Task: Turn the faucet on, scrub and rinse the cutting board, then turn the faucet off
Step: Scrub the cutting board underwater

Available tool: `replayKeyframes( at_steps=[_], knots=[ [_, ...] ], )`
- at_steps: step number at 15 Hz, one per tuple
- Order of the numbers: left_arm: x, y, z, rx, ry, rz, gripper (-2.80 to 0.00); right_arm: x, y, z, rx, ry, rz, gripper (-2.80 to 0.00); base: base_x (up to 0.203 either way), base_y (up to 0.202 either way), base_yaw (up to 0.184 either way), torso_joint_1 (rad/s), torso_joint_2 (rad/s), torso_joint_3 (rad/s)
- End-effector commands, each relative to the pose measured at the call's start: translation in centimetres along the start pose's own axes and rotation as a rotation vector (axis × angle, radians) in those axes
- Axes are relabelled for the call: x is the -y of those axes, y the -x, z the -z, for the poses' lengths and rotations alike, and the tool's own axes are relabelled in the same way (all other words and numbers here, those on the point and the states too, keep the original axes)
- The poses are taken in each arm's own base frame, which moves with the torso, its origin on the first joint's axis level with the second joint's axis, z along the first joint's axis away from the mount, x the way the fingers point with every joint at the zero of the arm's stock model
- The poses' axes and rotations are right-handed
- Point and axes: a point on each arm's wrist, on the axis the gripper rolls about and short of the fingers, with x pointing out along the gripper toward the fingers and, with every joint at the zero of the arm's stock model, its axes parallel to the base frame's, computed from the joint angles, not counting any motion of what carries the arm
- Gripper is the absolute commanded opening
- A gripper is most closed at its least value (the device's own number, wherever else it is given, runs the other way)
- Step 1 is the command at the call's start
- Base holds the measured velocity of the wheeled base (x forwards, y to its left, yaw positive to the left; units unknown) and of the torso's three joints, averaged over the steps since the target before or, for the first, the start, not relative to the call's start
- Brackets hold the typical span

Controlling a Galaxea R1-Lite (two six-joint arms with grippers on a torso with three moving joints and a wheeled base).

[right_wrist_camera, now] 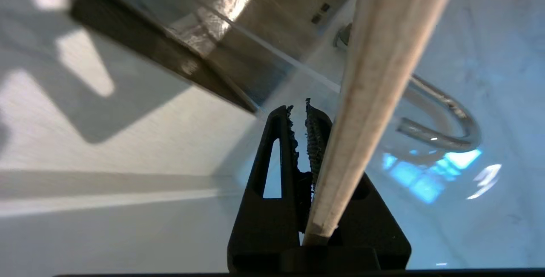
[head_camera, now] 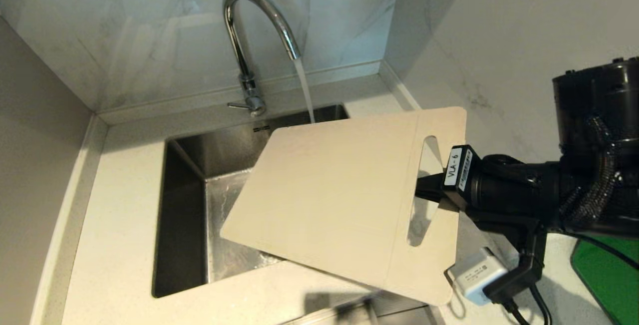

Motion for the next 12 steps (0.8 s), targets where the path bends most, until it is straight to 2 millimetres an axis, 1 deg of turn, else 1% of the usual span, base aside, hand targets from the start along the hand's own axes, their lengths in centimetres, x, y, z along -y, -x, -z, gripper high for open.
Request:
replayKeyframes(
  at_steps=[1, 6, 10, 12],
  knots=[
    [0.0, 0.0, 0.1, -0.004, 0.0, 0.0, -2.8, 0.4, -2.3, 1.5, 0.008, 0.088, -0.006, -2.8, 0.0, 0.0, 0.0, 0.0, 0.0, 0.0],
    [0.0, 0.0, 0.0, -0.002, 0.0, 0.0, -2.8, 0.7, -4.6, 4.0, -0.032, 0.153, -0.001, -2.8, 0.0, 0.0, 0.0, 0.0, 0.0, 0.0],
    [0.0, 0.0, 0.1, -0.004, 0.0, 0.0, -2.8, 0.1, -6.5, 4.3, 0.008, 0.147, 0.016, -2.8, 0.0, 0.0, 0.0, 0.0, 0.0, 0.0],
    [0.0, 0.0, 0.1, -0.004, 0.0, 0.0, -2.8, 0.3, -7.2, 4.8, 0.009, 0.149, 0.028, -2.8, 0.0, 0.0, 0.0, 0.0, 0.0, 0.0]
  ],
)
